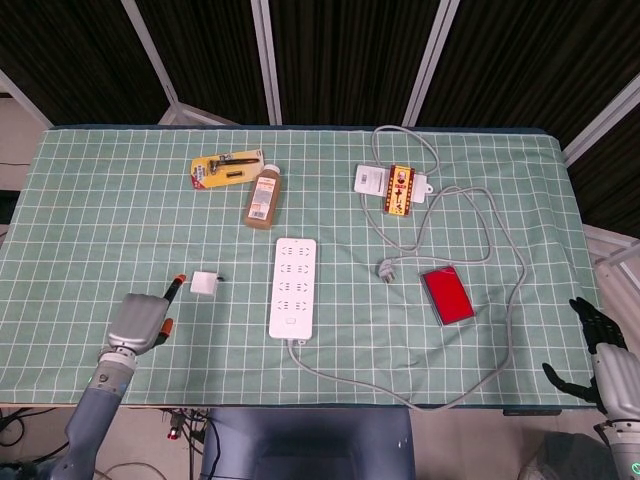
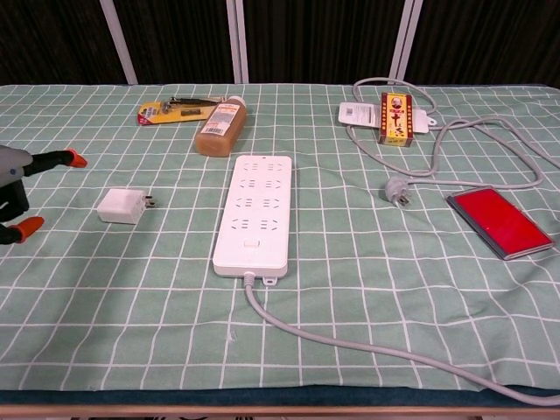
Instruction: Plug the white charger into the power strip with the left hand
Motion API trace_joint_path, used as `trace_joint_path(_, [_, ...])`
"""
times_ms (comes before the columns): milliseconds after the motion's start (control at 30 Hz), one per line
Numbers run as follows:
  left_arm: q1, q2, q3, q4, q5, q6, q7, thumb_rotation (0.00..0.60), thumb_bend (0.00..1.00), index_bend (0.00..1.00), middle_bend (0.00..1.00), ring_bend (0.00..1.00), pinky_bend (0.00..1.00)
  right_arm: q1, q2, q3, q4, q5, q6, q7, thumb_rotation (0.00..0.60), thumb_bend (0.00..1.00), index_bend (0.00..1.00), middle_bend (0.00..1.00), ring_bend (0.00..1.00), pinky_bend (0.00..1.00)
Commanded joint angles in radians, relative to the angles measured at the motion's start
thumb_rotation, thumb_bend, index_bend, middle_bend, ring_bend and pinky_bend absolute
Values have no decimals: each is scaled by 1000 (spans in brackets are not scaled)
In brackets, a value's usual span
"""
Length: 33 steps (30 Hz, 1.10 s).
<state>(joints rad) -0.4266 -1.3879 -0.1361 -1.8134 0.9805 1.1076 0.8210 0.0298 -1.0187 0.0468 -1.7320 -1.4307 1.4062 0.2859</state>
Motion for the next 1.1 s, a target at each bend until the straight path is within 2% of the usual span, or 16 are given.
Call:
trace_joint_path(33, [-71, -50, -19, -6, -122, -23, 88, 600, 484, 73, 925, 853, 887, 1, 2, 1, -2, 2, -3, 3, 600, 338, 0, 0, 0, 0])
trace_joint_path(267, [-141, -98, -19, 27, -256, -22, 141, 600, 507, 89, 926, 855, 889, 1, 5, 3, -7, 10, -9, 7, 600, 338, 0, 0, 0, 0])
trace_joint_path(400, [-166, -115, -4, 39, -286, -18, 149, 600, 512, 94, 926, 855, 890, 1, 5, 4, -10, 12, -10, 6, 600, 339, 0, 0, 0, 0])
trace_joint_path(1100, [-188, -102, 66, 41, -267, 28, 73, 600, 526, 116, 927, 855, 893, 0, 5, 4, -10, 10, -9, 5, 600, 338, 0, 0, 0, 0])
